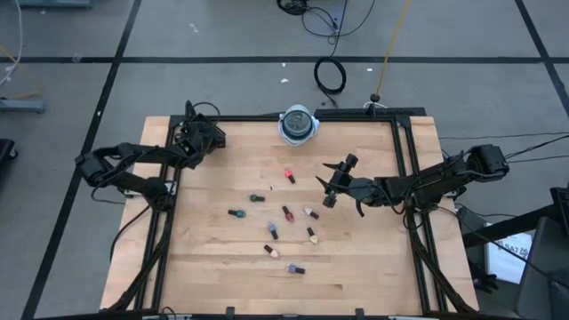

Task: Pick & Place Nail Polish
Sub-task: Put the dark violet nail polish bottle into the black bin

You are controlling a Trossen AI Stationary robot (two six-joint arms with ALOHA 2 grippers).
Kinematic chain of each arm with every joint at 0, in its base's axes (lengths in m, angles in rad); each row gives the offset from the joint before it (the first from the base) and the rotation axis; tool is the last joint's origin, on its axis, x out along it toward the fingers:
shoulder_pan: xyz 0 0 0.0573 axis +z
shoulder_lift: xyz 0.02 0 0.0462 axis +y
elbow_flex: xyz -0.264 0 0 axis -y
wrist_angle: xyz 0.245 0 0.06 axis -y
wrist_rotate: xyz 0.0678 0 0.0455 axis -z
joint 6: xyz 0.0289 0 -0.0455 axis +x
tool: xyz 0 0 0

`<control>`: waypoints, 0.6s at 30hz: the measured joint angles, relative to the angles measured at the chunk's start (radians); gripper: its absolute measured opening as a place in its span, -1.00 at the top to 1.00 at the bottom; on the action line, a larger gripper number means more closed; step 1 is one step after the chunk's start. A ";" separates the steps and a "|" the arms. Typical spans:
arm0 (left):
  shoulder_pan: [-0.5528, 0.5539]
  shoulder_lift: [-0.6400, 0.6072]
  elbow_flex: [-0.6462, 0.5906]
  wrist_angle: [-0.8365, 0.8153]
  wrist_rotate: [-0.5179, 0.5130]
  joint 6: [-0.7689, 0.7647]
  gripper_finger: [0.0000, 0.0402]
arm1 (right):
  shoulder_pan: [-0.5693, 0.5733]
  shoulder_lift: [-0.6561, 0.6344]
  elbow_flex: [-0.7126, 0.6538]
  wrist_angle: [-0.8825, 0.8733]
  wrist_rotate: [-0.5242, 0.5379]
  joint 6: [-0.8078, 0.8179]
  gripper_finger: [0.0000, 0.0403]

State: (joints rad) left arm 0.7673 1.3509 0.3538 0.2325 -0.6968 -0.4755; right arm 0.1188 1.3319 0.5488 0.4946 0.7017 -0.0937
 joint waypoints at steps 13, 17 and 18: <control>-0.003 -0.005 0.001 0.036 0.111 -0.052 -0.49 | 0.000 0.000 0.000 0.000 0.000 0.000 -0.05; -0.003 -0.005 0.001 0.098 0.190 -0.023 -0.49 | 0.000 0.000 0.000 0.000 0.000 0.000 -0.05; -0.003 -0.005 0.001 0.112 0.210 -0.017 -0.49 | 0.000 0.000 0.000 0.000 0.000 0.000 -0.05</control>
State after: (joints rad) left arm 0.7643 1.3464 0.3549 0.3443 -0.4871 -0.4924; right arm 0.1188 1.3319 0.5488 0.4950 0.7017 -0.0937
